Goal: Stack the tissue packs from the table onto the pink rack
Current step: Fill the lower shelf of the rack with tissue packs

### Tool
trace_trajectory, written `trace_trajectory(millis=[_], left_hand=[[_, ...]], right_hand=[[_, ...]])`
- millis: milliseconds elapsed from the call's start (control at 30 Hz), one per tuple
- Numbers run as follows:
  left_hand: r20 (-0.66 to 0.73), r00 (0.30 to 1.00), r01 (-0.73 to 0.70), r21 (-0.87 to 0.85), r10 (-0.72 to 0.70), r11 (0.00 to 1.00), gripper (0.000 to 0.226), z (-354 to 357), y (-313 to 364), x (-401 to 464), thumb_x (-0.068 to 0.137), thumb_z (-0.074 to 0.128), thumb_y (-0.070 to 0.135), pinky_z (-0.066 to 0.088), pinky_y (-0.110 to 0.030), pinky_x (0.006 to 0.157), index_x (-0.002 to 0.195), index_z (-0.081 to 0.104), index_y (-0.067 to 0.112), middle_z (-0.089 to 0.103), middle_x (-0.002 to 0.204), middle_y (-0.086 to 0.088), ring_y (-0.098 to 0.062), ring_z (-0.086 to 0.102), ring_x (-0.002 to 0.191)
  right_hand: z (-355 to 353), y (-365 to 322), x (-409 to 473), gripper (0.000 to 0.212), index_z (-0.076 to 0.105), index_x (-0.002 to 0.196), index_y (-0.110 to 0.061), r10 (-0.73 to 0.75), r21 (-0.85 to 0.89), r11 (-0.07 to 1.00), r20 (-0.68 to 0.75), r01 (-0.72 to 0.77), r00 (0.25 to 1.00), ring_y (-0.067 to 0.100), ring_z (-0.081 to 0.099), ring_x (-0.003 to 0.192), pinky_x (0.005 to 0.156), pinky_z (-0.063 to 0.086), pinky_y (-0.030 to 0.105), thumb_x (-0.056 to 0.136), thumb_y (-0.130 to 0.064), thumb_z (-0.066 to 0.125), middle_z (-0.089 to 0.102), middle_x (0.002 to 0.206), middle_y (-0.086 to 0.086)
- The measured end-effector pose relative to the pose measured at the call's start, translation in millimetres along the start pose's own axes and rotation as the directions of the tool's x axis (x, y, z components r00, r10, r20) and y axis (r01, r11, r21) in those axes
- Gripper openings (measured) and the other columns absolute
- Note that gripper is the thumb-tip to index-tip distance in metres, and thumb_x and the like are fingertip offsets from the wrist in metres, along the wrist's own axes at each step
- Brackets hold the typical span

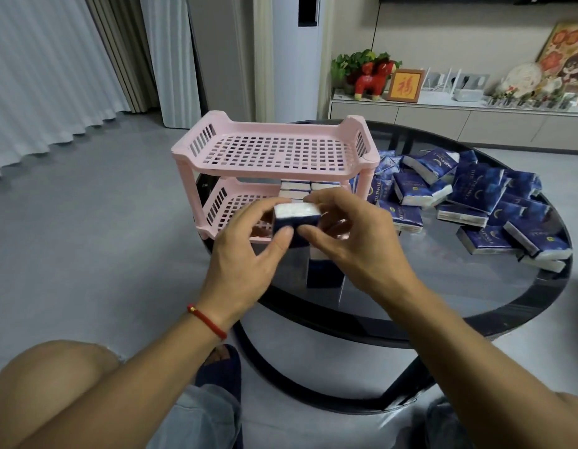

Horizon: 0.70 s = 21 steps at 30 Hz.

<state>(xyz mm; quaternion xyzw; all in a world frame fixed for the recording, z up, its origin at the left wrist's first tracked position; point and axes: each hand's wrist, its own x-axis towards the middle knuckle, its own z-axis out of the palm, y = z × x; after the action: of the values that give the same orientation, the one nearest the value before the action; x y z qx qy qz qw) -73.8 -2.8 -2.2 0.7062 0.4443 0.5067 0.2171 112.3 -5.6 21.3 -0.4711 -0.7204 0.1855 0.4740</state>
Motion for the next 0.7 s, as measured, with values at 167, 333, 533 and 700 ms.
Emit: trace_trajectory(millis=[167, 333, 533, 700], left_hand=[[-0.068, 0.984, 0.162, -0.039, -0.164, 0.986, 0.037, 5.8, -28.0, 11.8, 0.092, 0.071, 0.009, 0.058, -0.036, 0.098, 0.126, 0.069, 0.025, 0.068, 0.123, 0.009, -0.01, 0.064, 0.117], [-0.112, 0.978, 0.177, 0.022, -0.174, 0.984, 0.042, 17.2, -41.9, 22.5, 0.09, 0.073, 0.008, 0.055, -0.029, 0.101, 0.129, 0.069, 0.024, 0.067, 0.123, 0.008, -0.007, 0.065, 0.113], [-0.152, 0.98, 0.15, 0.147, -0.127, 0.978, 0.043, 29.3, -43.7, 28.7, 0.087, 0.077, 0.008, 0.038, 0.005, 0.088, 0.128, 0.071, 0.019, 0.067, 0.122, -0.001, -0.006, 0.061, 0.104], [-0.157, 0.981, 0.132, 0.137, -0.11, 0.982, 0.048, 35.9, -47.5, 27.4, 0.086, 0.079, 0.008, 0.046, -0.003, 0.092, 0.132, 0.068, 0.018, 0.068, 0.124, -0.001, -0.012, 0.066, 0.106]], right_hand=[[-11.8, 8.1, 5.0, 0.014, 0.075, 0.103, -0.018, 0.086, -0.042, 0.995, -0.189, -0.096, 0.978, 0.0, 0.064, 0.073, 0.066, 0.049, 0.011, 0.092, -0.015, 0.067, 0.073, 0.087, -0.013], [-32.6, 30.8, 3.5, 0.012, 0.069, 0.095, -0.021, 0.361, -0.067, 0.913, -0.324, -0.402, 0.874, 0.0, 0.063, 0.072, 0.067, 0.05, 0.017, 0.089, -0.016, 0.06, 0.07, 0.082, -0.011], [-21.5, 53.8, 10.8, 0.035, 0.064, 0.118, -0.025, 0.471, -0.002, 0.881, -0.072, -0.472, 0.879, 0.005, 0.07, 0.09, 0.087, 0.059, 0.035, 0.085, -0.022, 0.075, 0.073, 0.104, -0.011], [-11.3, 70.4, 16.8, 0.037, 0.07, 0.105, -0.021, 0.507, 0.12, 0.856, 0.0, -0.503, 0.862, 0.014, 0.075, 0.086, 0.086, 0.061, 0.04, 0.075, -0.034, 0.089, 0.078, 0.09, -0.005]])
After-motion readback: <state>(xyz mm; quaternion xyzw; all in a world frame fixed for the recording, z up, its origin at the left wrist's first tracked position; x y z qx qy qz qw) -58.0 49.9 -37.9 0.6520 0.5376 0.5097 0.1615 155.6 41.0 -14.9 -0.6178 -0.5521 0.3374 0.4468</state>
